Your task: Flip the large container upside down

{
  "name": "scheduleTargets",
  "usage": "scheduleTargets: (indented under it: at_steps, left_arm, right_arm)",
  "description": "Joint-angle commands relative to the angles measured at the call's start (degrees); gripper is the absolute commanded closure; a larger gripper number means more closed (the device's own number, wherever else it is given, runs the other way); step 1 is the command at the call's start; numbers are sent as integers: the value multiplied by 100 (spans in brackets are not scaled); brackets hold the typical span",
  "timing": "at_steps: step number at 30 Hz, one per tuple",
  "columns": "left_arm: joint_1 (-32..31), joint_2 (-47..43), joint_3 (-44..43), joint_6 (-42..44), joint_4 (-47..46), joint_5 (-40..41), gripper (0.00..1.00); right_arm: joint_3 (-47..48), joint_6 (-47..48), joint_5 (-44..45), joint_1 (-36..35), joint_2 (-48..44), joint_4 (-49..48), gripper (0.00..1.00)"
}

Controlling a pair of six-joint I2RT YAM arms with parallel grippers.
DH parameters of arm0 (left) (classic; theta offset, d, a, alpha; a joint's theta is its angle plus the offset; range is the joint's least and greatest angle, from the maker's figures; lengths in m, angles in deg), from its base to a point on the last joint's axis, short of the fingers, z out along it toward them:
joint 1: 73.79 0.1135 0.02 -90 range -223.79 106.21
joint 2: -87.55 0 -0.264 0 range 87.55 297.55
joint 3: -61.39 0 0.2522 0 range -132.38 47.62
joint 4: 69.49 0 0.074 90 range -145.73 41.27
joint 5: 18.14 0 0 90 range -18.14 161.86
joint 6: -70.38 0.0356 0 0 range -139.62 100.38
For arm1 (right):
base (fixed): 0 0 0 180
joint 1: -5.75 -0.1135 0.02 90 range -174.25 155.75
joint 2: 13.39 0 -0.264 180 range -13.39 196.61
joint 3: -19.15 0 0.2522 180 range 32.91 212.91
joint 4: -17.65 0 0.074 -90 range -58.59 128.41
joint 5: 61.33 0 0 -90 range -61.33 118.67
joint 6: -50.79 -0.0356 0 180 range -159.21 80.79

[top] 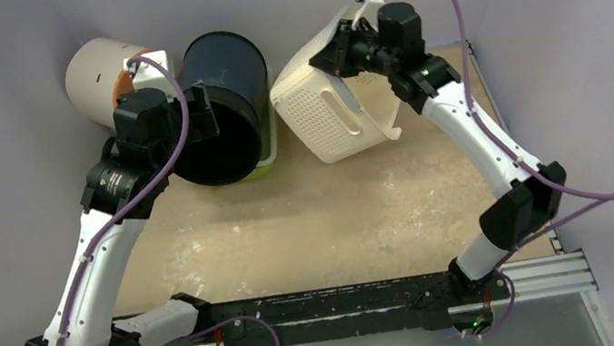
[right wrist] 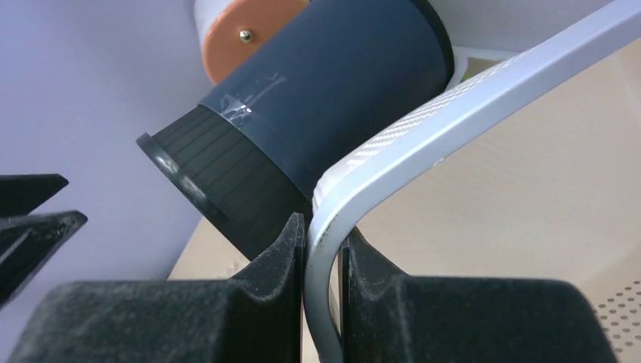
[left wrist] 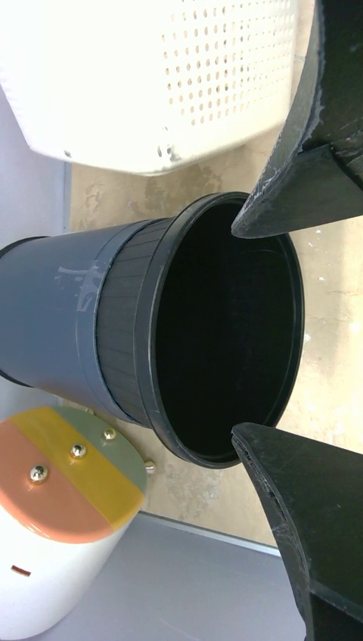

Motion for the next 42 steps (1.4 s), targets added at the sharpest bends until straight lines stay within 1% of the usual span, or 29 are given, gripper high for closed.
scheduleTargets:
  at_steps: [1,2,5,8,14,22,28,32,36,39,42]
  left_arm:
    - [35,-161,-255,-144,-81,50,7]
    - [33,-162,-242,-153,-81,37,7]
    - [39,-167,-211,-182,-81,-16,7]
    - [36,-171,-185,-184,-91,-51,7]
    - [40,-183,-101,-184,-123,-112,7]
    - [39,-242,235,-207,-246,-195,7]
    - [33,-191,365,-206,-321,-261,7]
    - [34,-115,410,-190,-353,-306,7]
    - [40,-53,454,-158,-380,-306,7]
    - [39,1,476,-133,-388,-290,7]
    - [31,66,463,-83,-380,-268,7]
  right_arm:
    - [-1678,-451,-980,510,-1171,-2941,100]
    - [-2167,-513,-1018,613,-1340,-3283,100]
    - [-3255,-647,-1020,852,-1694,-3751,100]
    - [-3971,-728,-1069,978,-1985,-3971,100]
    - [-4791,-694,-757,1016,-2423,-3620,100]
    - [-6036,-724,-51,1059,-3194,-3029,100]
    - [-6795,-1002,112,1108,-3547,-2959,100]
    - [-7308,-1248,-99,1139,-3414,-3353,100]
    - [-7780,-1562,-418,1165,-2892,-4321,100]
    - [-7689,-1587,-523,1173,-2299,-4910,100]
    - [-7190,-1427,-683,1178,-1515,-5268,100]
